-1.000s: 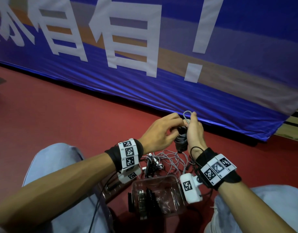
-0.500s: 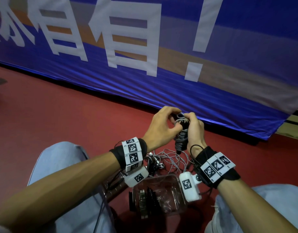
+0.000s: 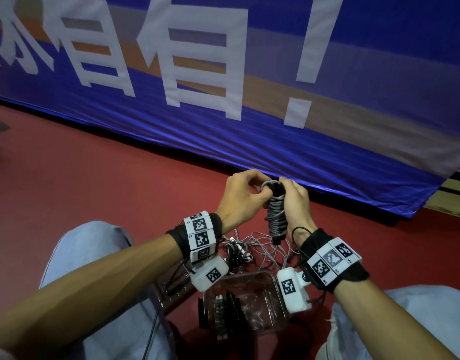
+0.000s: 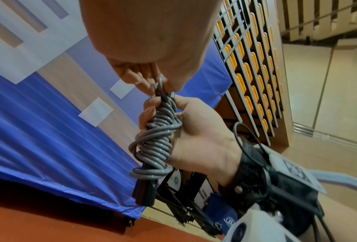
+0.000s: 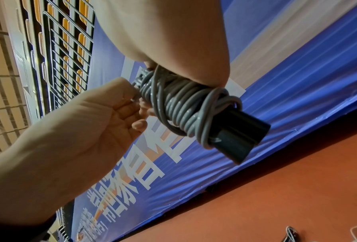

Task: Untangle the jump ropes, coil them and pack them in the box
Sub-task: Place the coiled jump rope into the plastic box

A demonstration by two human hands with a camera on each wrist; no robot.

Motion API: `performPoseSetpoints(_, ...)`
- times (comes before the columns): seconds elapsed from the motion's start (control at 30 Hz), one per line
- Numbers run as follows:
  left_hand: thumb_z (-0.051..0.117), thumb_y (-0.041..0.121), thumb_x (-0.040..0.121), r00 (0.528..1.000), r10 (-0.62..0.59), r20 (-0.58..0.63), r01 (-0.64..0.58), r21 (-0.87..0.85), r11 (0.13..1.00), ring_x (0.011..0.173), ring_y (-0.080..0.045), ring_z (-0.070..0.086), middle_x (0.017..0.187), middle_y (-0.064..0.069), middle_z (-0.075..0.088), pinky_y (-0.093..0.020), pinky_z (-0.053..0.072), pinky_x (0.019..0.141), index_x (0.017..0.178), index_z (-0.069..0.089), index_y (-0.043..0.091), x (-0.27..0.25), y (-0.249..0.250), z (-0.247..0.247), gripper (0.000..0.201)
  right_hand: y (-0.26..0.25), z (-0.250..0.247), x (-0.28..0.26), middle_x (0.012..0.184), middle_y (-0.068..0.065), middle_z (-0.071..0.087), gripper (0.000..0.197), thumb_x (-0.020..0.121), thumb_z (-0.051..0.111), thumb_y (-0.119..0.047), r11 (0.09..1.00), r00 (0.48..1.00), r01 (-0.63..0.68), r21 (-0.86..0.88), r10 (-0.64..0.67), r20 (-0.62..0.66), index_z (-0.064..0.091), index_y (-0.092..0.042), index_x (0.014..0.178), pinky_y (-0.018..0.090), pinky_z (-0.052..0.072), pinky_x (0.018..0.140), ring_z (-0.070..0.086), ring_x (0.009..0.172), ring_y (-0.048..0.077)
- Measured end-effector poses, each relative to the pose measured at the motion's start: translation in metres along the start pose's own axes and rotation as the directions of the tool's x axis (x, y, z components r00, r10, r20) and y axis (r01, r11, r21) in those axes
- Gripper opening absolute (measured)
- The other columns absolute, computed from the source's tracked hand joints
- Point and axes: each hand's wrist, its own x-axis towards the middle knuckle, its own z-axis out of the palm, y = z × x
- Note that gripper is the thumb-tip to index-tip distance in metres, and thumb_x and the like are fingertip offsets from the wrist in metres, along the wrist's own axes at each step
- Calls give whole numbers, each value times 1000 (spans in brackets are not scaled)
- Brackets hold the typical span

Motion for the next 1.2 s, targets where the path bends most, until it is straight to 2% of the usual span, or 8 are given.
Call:
performPoseSetpoints(0.13,72,4,86,992,-94,84,104,-132,986,65,-20,67,79,-7,75,-25,53,64,88,75,5,11,-8,0,4,1,-2,5,62,14,64,23,104,50,-19,998,999,-36,57,36,5,60,-8,86,33,51,53,61,48,28)
performPoseSetpoints(0.3,66,-2,92,956,-124,265,172,-168,971,58,3,54,73,-1,65,-11,42,57,95,70,-10,15,-3,-8,9,0,-4,3,57,13,61,20,102,49,-15,999,1000,-21,38,20,22,56,-9,84,30,48,51,58,47,27)
performPoseSetpoints(0.4,64,-5,93,925,-134,356,191,-129,973,55,5,54,72,1,64,-9,40,54,97,69,-12,18,-2,-15,9,2,-4,3,56,17,60,21,101,49,-13,999,999,-37,37,36,36,56,-6,83,29,47,50,58,46,27)
performPoseSetpoints(0.57,69,0,90,859,-156,487,219,-75,973,72,-8,58,83,-3,68,-23,44,59,100,71,-2,24,-5,-28,11,3,-1,2,54,19,58,21,100,50,-10,997,995,-74,33,72,63,56,-2,80,28,47,43,56,42,27)
performPoseSetpoints(0.67,68,-5,88,821,-160,549,232,-63,971,69,-6,60,79,2,69,-24,45,58,100,70,-2,27,-5,-34,12,4,1,2,55,19,59,20,100,50,-10,994,991,-104,32,101,92,61,6,95,27,48,42,56,42,27)
performPoseSetpoints(0.77,64,-7,89,794,-164,586,234,-46,971,62,-3,59,79,-4,68,-22,45,57,102,68,-7,27,-2,-38,12,5,4,-1,56,18,61,26,99,49,-11,988,985,-143,63,136,105,63,10,106,25,47,40,56,39,26)
performPoseSetpoints(1.1,65,-4,91,752,-88,654,233,-137,963,76,-19,65,88,-11,71,-29,52,74,100,69,-2,32,-6,-44,9,-1,3,-5,57,18,64,31,95,50,-12,984,981,-165,74,156,116,66,14,104,25,47,41,57,41,27)
performPoseSetpoints(1.2,66,-4,91,738,-70,671,220,-141,965,80,-23,66,90,-14,71,-32,54,79,99,69,-3,34,-8,-46,9,-2,1,-6,59,19,64,29,94,51,-13,978,973,-194,82,180,147,68,10,94,27,49,44,58,44,27)
